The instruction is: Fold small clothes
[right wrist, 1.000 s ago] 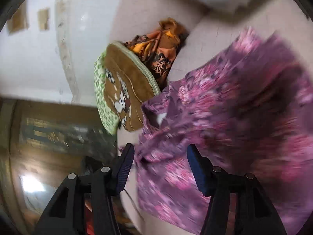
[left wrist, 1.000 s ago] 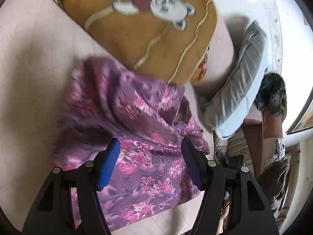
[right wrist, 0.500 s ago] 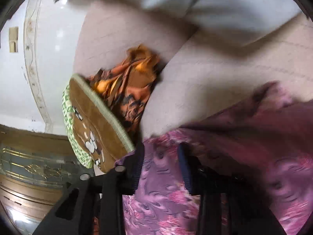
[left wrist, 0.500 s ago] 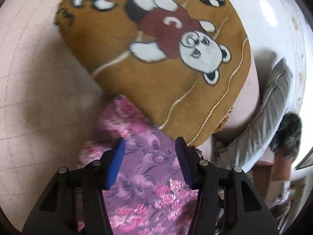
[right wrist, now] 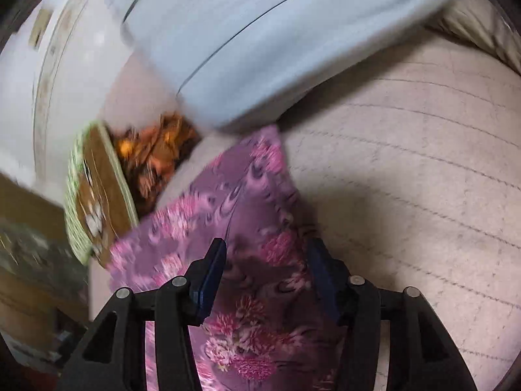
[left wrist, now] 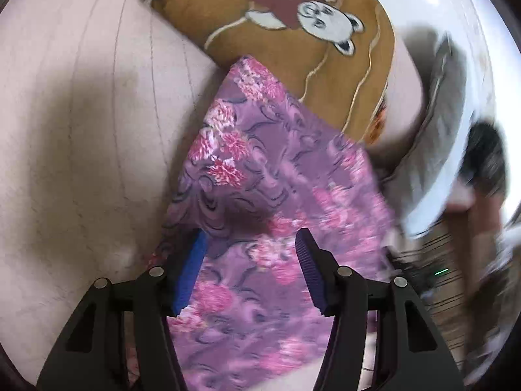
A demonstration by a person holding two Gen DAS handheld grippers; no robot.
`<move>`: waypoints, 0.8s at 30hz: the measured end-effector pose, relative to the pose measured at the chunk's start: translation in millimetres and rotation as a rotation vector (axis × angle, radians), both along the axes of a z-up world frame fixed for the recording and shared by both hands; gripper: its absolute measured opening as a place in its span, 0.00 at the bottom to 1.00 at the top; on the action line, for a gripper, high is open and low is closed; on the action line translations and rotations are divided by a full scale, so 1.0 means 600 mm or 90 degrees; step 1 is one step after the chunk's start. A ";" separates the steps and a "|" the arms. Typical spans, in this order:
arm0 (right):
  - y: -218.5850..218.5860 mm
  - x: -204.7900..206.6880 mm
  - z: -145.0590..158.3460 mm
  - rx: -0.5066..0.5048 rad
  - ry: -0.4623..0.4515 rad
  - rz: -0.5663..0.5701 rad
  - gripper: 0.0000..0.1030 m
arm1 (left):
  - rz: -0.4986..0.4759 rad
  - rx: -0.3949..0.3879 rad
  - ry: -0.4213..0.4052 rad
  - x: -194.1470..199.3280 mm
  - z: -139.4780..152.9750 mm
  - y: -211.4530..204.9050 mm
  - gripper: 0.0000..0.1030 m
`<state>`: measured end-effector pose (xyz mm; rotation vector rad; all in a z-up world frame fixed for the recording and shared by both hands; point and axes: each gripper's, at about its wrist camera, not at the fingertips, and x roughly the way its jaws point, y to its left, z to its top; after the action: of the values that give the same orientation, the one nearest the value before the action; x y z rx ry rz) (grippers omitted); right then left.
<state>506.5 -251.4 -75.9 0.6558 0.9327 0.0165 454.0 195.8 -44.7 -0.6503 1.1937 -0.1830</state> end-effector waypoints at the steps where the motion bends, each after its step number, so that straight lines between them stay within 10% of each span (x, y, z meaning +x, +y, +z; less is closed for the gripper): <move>1: 0.013 0.008 0.005 -0.037 0.000 0.036 0.03 | -0.004 0.036 -0.001 0.004 0.002 -0.010 0.54; 6: 0.005 0.007 0.033 -0.072 0.015 0.046 0.12 | 0.010 0.031 0.018 -0.007 0.021 0.003 0.45; 10: -0.027 -0.089 0.070 0.035 -0.022 0.058 0.54 | 0.000 -0.011 -0.014 -0.084 0.065 0.026 0.53; 17: -0.060 -0.274 0.022 0.067 -0.004 -0.021 0.56 | 0.039 -0.144 -0.017 -0.214 0.052 0.043 0.69; 24: -0.048 -0.290 -0.038 0.212 0.002 -0.077 0.58 | 0.085 -0.227 0.083 -0.216 -0.047 -0.003 0.70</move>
<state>332.3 -280.2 -98.9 1.0204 0.8995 0.0639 324.7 194.1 -73.1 -1.0649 1.2486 -0.2466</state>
